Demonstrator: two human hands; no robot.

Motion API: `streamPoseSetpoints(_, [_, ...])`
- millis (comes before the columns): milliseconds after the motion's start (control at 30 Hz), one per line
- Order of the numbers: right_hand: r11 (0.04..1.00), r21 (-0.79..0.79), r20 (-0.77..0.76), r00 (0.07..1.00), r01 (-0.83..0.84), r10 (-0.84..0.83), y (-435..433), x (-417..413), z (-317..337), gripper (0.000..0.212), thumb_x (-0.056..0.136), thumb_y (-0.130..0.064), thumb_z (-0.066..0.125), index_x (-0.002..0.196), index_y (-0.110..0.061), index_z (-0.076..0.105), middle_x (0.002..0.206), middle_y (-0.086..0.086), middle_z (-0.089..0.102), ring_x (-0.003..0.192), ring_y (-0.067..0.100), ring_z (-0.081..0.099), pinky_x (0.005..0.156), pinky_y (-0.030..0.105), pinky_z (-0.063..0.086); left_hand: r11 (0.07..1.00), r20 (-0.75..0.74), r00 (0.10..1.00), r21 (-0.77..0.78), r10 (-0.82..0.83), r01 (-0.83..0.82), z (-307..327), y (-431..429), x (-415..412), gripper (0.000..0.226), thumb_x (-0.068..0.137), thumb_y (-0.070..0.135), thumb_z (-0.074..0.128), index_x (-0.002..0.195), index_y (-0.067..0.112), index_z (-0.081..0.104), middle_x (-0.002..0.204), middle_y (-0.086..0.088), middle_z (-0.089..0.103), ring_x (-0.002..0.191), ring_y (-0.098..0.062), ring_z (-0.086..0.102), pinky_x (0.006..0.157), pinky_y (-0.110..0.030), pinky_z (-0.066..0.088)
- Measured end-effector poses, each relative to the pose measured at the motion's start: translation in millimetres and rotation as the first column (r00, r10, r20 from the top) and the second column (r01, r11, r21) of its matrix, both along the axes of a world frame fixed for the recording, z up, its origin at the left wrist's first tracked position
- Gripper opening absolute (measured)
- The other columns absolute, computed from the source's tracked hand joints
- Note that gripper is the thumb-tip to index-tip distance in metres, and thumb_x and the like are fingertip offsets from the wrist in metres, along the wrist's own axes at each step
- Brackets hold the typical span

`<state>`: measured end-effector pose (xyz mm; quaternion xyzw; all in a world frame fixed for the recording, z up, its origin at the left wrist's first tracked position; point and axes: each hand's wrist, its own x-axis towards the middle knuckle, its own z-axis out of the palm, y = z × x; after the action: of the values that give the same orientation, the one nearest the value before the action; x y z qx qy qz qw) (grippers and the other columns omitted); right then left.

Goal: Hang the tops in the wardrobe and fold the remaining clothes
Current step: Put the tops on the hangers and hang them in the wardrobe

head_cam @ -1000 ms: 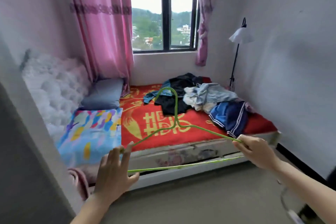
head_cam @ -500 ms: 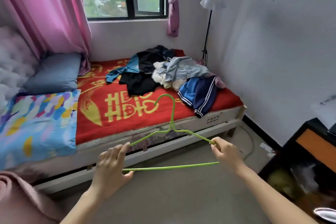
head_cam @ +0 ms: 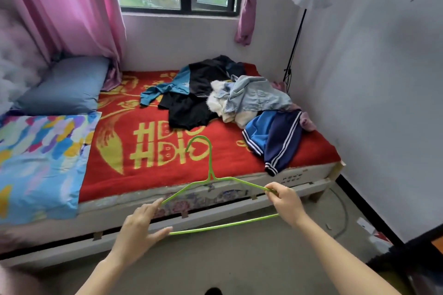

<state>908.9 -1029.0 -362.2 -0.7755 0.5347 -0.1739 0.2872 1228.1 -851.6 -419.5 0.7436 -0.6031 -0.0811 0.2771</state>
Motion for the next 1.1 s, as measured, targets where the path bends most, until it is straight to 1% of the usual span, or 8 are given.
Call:
streamPoseSetpoints(133, [0.998,-0.017,-0.044,0.998,-0.056,0.055,-75,23,3,0.018,0.090,-0.007,0.054,0.085,-0.022,0.063,0.065,-0.009,0.058,0.068,0.017,0.055,0.067,0.033,0.041,0.980,-0.426,0.885,0.030,0.189,-0.196,8,-77,10,0.018,0.086,0.007,0.065,0.101,0.015,0.069,0.078,0.003,0.068,0.069,-0.001,0.062,0.056,-0.017,0.047])
streamPoseSetpoints(200, [0.998,-0.015,-0.046,0.997,-0.058,0.057,-108,29,6,0.013,0.091,-0.008,0.055,0.092,-0.015,0.066,0.072,-0.001,0.061,0.069,0.018,0.054,0.067,0.032,0.040,0.970,-0.523,0.820,0.063,0.231,-0.233,18,-111,11,0.020,0.087,-0.004,0.059,0.097,0.011,0.067,0.075,0.001,0.066,0.061,-0.005,0.061,0.050,-0.011,0.045])
streamPoseSetpoints(367, [0.996,0.038,-0.051,0.995,-0.083,0.085,-173,41,0,0.015,0.091,-0.011,0.056,0.083,-0.023,0.058,0.068,-0.005,0.059,0.064,0.012,0.052,0.060,0.022,0.038,0.958,-0.564,0.779,0.083,0.273,-0.276,22,-179,25,0.023,0.086,-0.004,0.060,0.106,0.004,0.068,0.084,0.000,0.067,0.076,-0.017,0.061,0.060,-0.009,0.047])
streamPoseSetpoints(533, [0.990,0.097,-0.051,0.993,-0.101,0.106,-234,66,-23,0.010,0.092,-0.015,0.057,0.090,-0.024,0.057,0.063,-0.009,0.053,0.057,0.007,0.048,0.056,0.019,0.037,0.943,-0.492,0.806,0.133,0.330,-0.305,11,-234,50,0.021,0.085,-0.001,0.063,0.103,0.006,0.071,0.082,-0.002,0.070,0.065,-0.020,0.060,0.052,-0.013,0.042])
streamPoseSetpoints(633, [0.989,0.117,-0.038,0.994,-0.093,0.098,-281,85,-46,0.015,0.091,-0.014,0.057,0.101,-0.025,0.055,0.068,-0.006,0.051,0.059,0.008,0.049,0.058,0.019,0.038,0.921,-0.435,0.812,0.188,0.390,-0.341,-7,-278,64,0.019,0.087,0.005,0.063,0.103,0.008,0.071,0.078,-0.002,0.070,0.059,-0.030,0.057,0.054,-0.034,0.043])
streamPoseSetpoints(833, [0.972,0.215,-0.079,0.991,-0.093,0.112,-399,137,-109,0.007,0.090,-0.012,0.057,0.091,-0.019,0.058,0.070,-0.007,0.053,0.074,0.020,0.054,0.071,0.032,0.044,0.826,-0.284,0.790,0.350,0.543,-0.442,-55,-384,91,0.019,0.093,0.017,0.056,0.107,0.016,0.069,0.064,0.003,0.059,0.046,-0.016,0.043,0.048,-0.027,0.031])
streamPoseSetpoints(967, [0.952,0.289,-0.154,0.977,-0.096,0.145,-476,165,-142,0.010,0.090,-0.013,0.056,0.097,-0.014,0.063,0.093,0.004,0.066,0.086,0.025,0.058,0.074,0.029,0.041,0.720,-0.164,0.748,0.463,0.644,-0.518,-75,-452,97,0.022,0.094,0.020,0.053,0.111,0.018,0.067,0.084,-0.002,0.069,0.079,-0.025,0.060,0.073,-0.036,0.040])
streamPoseSetpoints(1100, [0.937,0.332,-0.263,0.943,-0.108,0.202,-534,177,-177,0.011,0.091,-0.019,0.054,0.099,-0.020,0.062,0.115,0.002,0.064,0.104,0.025,0.057,0.083,0.031,0.041,0.652,0.003,0.769,0.527,0.640,-0.545,-106,-505,103,0.028,0.093,0.026,0.053,0.119,0.024,0.063,0.113,0.000,0.066,0.115,-0.022,0.051,0.096,-0.036,0.032])
